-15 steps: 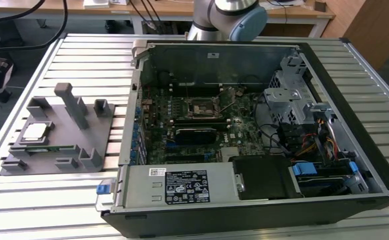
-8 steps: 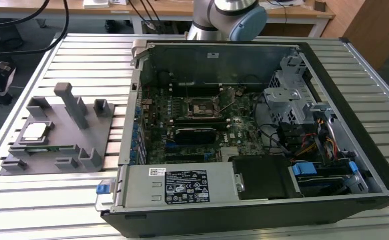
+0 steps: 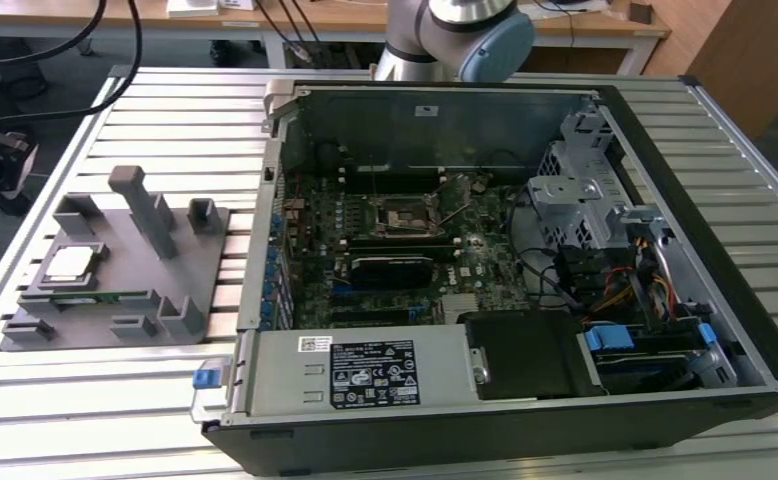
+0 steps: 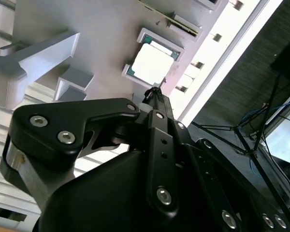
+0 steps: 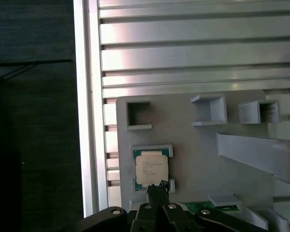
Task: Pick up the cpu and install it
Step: 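Pick up the cpu and move it towards the insertion slot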
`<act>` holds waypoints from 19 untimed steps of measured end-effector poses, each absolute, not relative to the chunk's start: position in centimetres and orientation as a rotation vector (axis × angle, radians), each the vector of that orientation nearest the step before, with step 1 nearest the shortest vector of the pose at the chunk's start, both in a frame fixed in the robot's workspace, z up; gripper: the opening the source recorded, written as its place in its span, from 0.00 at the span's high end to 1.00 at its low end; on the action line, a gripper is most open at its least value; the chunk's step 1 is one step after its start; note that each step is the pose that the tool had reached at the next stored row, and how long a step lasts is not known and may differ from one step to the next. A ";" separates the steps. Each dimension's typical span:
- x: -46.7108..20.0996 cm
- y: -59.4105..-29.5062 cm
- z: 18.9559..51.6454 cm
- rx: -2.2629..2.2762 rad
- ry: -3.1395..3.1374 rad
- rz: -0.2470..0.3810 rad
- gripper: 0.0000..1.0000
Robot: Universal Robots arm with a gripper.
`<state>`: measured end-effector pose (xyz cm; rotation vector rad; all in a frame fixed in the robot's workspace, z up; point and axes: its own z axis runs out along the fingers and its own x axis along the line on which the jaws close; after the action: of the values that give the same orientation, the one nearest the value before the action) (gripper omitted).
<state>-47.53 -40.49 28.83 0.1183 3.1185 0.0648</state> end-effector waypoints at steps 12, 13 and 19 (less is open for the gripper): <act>-47.5 -40.5 26.7 0.078 3.130 0.065 0.53; -47.5 -40.5 26.6 0.075 3.130 0.065 0.47; -47.5 -40.6 26.1 0.062 3.131 0.065 0.30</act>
<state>-47.53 -40.58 26.13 0.0625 3.1306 0.0649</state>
